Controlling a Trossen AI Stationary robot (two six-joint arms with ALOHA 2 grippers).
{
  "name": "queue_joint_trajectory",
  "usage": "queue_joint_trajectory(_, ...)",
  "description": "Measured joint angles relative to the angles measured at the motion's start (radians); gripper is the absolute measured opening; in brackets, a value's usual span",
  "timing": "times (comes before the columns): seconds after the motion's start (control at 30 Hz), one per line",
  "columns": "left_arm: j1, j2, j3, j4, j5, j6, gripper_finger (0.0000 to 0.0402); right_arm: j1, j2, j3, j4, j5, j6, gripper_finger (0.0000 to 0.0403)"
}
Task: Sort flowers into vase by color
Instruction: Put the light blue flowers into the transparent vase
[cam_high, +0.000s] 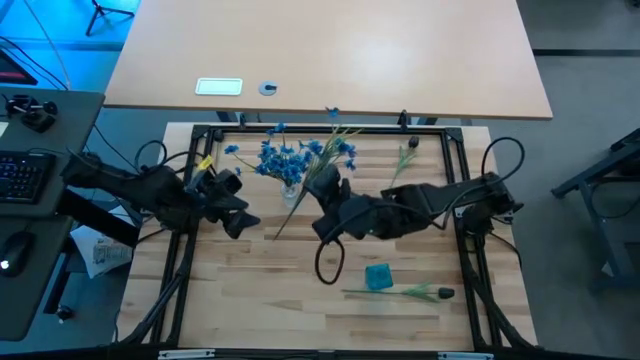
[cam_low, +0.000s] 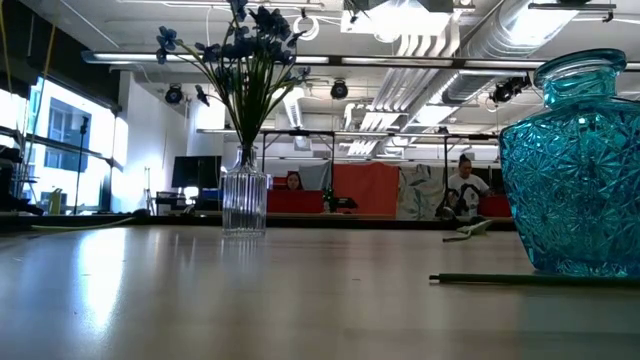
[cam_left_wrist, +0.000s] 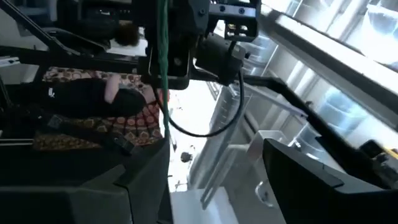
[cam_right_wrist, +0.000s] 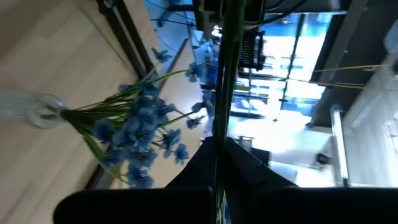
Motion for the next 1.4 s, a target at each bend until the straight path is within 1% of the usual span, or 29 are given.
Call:
queue_joint_trajectory(0.13,-0.006,0.05,0.032,0.0,0.037,0.003,0.0246,0.021,0.031,0.015,0.048,0.045,-0.014,0.0)
queue_joint_trajectory(0.23,-0.039,0.075,0.032,-0.023,0.019,0.002,0.0246,0.048,0.039,0.015,0.096,0.06,-0.043,0.0)
queue_joint_trajectory(0.33,-0.086,0.098,0.032,-0.055,-0.063,0.011,0.0246,0.085,0.042,0.017,0.121,0.057,-0.079,0.0)
queue_joint_trajectory(0.43,-0.131,0.136,0.032,-0.049,-0.191,0.014,0.0246,0.112,0.044,0.017,0.109,0.031,-0.072,0.0)
queue_joint_trajectory(0.5,-0.154,0.169,0.032,-0.014,-0.266,0.032,0.0246,0.123,0.045,0.013,0.109,0.022,-0.067,0.0)
queue_joint_trajectory(0.57,-0.172,0.201,0.032,0.036,-0.321,0.038,0.0246,0.126,0.045,0.012,0.096,0.022,-0.068,0.0)
queue_joint_trajectory(0.7,-0.22,0.279,0.056,0.093,-0.39,0.04,0.0246,0.127,0.045,0.011,0.085,0.02,-0.084,0.0)
queue_joint_trajectory(0.9,-0.243,0.367,0.156,0.101,-0.399,0.093,0.0246,0.126,0.046,0.011,0.081,0.02,-0.113,0.0)
queue_joint_trajectory(1.03,-0.23,0.379,0.198,0.108,-0.399,0.155,0.0246,0.127,0.054,0.01,0.081,0.013,-0.139,0.0)
queue_joint_trajectory(1.2,-0.212,0.381,0.201,0.099,-0.395,0.163,0.0246,0.125,0.058,0.01,0.149,0.011,-0.144,0.0)
queue_joint_trajectory(1.4,-0.179,0.38,0.201,0.087,-0.382,0.154,0.0246,0.124,0.058,0.01,0.149,-0.003,-0.143,0.0)
